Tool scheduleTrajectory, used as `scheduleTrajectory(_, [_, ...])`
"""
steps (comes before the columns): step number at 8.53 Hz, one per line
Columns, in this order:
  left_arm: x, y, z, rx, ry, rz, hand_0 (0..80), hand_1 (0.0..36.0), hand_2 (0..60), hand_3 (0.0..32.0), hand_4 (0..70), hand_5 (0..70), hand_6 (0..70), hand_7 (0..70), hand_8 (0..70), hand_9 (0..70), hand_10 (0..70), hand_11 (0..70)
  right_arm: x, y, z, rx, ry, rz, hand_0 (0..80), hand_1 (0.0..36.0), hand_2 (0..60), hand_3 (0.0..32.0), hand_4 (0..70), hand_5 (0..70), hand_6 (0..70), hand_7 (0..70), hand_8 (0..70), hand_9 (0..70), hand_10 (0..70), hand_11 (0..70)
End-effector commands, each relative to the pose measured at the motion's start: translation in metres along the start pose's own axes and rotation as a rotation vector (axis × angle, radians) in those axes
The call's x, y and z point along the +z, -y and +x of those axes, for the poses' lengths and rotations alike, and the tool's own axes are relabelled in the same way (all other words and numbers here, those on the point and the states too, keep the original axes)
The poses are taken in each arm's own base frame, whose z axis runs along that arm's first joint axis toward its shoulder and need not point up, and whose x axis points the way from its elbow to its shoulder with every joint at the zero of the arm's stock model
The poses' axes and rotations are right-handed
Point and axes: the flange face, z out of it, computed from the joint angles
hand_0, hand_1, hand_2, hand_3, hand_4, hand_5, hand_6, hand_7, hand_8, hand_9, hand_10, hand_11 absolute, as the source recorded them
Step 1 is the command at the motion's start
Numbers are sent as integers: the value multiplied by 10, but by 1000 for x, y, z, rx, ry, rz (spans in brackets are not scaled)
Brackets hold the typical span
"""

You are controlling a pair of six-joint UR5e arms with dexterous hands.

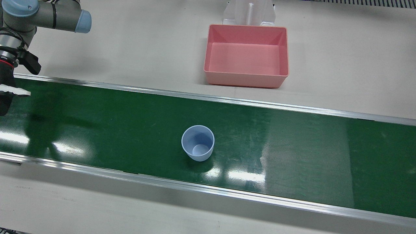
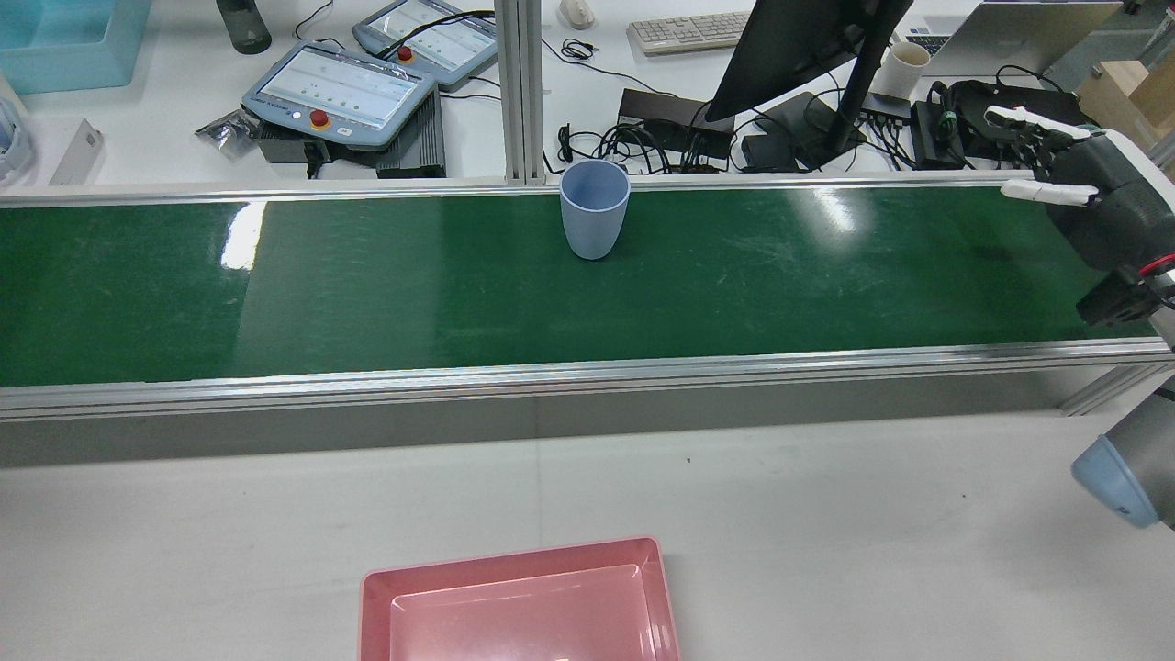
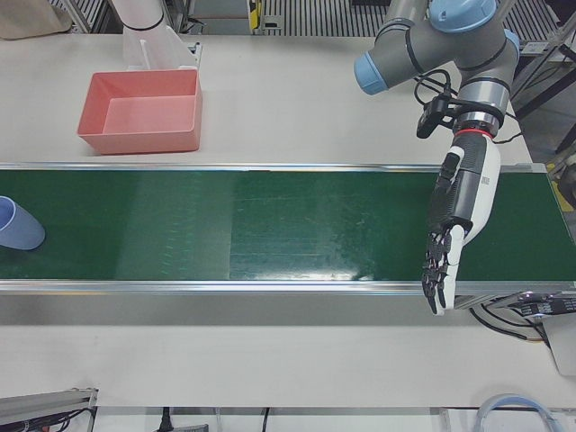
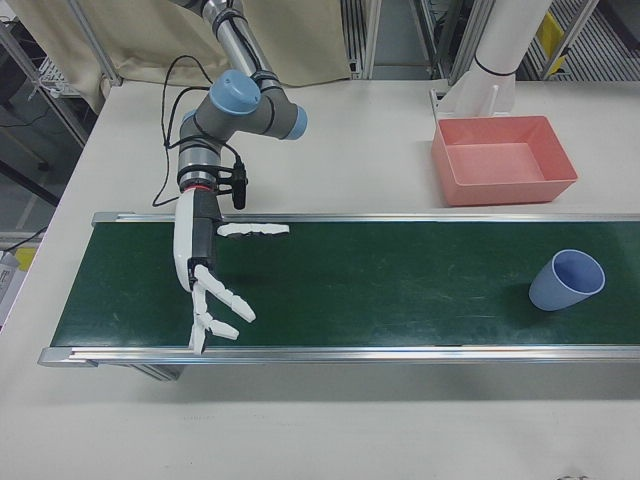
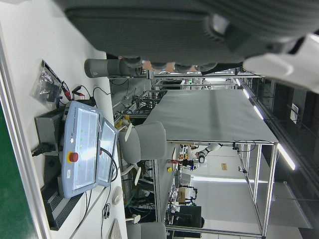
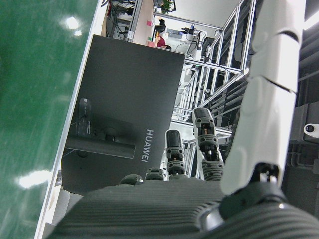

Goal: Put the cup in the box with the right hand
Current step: 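Hold the open right hand at the belt end as the blue cup approaches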

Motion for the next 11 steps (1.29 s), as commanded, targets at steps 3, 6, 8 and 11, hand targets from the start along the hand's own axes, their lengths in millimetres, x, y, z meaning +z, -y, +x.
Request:
scheduleTrajectory(3, [0, 0, 0, 0, 0, 0, 0, 0, 0, 0, 0, 0, 0, 0, 0, 0, 0, 0, -2, -2, 19, 2, -20, 0, 557, 148, 16, 0, 96, 52, 74, 334, 4, 52, 0, 0])
scheduleTrajectory(6, [0, 0, 0, 0, 0, 0, 0, 0, 0, 0, 0, 0, 0, 0, 0, 0, 0, 0, -4, -4, 33, 8, -26, 1, 558, 148, 16, 0, 92, 52, 72, 323, 4, 50, 0, 0])
scheduleTrajectory(8, [0, -1, 0, 0, 0, -1, 0, 0, 0, 0, 0, 0, 0, 0, 0, 0, 0, 0, -4, -3, 33, 7, -25, 4, 556, 149, 17, 0, 90, 52, 73, 324, 4, 50, 0, 0])
scheduleTrajectory(11, [0, 0, 0, 0, 0, 0, 0, 0, 0, 0, 0, 0, 0, 0, 0, 0, 0, 0, -4, -5, 34, 8, -30, 2, 471, 31, 7, 0, 111, 17, 73, 377, 4, 61, 0, 0])
